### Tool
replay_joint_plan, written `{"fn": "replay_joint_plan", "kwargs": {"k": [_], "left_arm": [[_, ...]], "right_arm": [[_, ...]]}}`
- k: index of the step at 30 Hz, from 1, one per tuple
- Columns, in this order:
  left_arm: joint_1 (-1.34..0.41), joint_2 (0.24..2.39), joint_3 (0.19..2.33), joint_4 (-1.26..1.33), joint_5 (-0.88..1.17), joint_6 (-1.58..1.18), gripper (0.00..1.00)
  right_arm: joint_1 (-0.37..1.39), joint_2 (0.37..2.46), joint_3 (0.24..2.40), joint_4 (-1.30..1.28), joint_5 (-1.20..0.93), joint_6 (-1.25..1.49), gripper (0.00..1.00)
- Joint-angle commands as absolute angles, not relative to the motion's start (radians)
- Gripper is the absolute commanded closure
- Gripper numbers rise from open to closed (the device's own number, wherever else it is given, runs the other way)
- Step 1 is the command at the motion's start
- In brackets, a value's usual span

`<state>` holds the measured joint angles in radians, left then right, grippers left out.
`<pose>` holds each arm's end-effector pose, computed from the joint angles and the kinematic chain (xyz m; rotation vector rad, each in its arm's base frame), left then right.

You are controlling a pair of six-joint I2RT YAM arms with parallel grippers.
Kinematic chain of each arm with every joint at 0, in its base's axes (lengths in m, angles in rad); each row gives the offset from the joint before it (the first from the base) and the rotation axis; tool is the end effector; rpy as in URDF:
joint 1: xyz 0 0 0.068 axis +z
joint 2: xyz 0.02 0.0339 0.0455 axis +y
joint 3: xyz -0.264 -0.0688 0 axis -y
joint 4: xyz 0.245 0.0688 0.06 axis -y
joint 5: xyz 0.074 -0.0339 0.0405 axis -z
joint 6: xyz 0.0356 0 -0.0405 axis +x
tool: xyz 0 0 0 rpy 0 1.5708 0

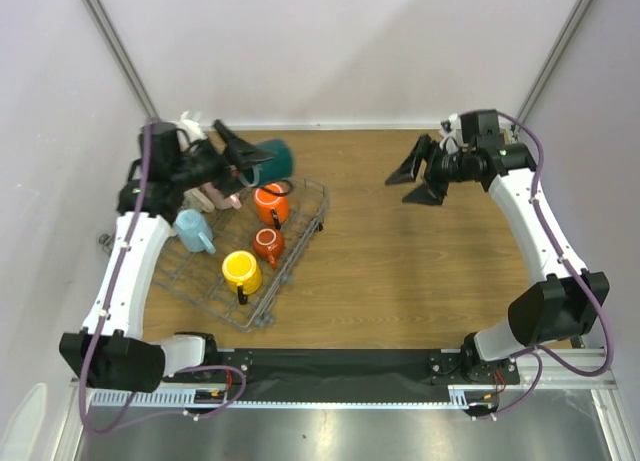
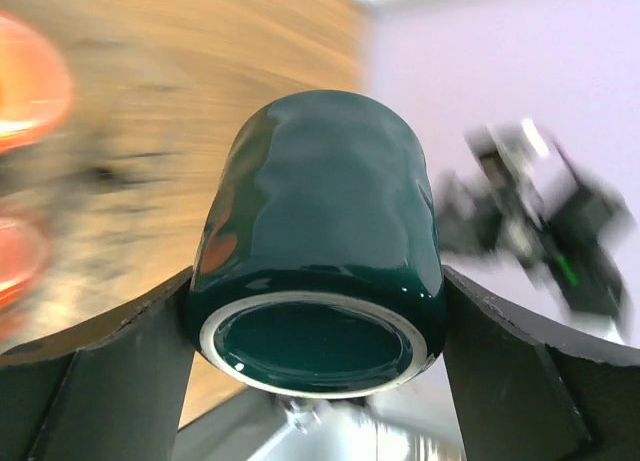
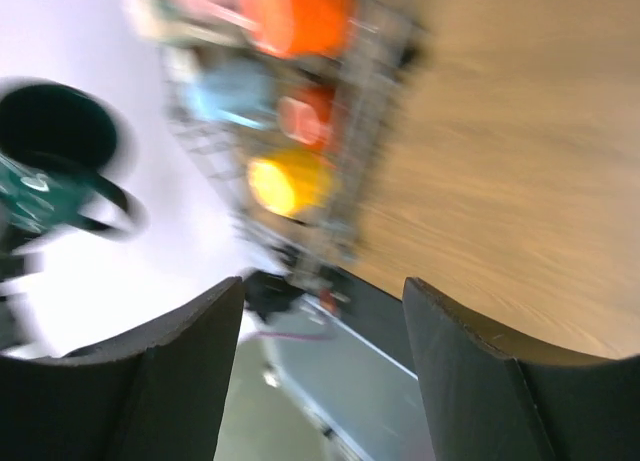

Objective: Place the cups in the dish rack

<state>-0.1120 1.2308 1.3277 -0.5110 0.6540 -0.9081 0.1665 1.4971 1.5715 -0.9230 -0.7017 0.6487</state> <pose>0.2595 -0.0510 0.4047 -0.3824 2.0997 -1.2809 0.2993 0.0736 0.3789 0.2599 2.4965 1.2077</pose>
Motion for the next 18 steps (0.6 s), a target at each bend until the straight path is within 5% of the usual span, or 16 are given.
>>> {"fn": "replay_joint_plan", "kwargs": {"k": [1,9,18], "left_arm": [[-0.003,1.175,1.446,-0.886,0.478,-0.754,1.0],[0.173,1.043,1.31,-1.006,0.155,-0.712,1.0],[0.264,1.051,1.29,-1.057,-0.101,-0.431,0.99]], "right_arm": [[0.176,1.417,1.481,-1.046,-0.54,0.493,0.29],[0.239,1.399,1.329,-0.964,-0.639,0.494,0.29],[0.354,1.453,1.42,-1.034,-0.591,0.416,0.28]]}}
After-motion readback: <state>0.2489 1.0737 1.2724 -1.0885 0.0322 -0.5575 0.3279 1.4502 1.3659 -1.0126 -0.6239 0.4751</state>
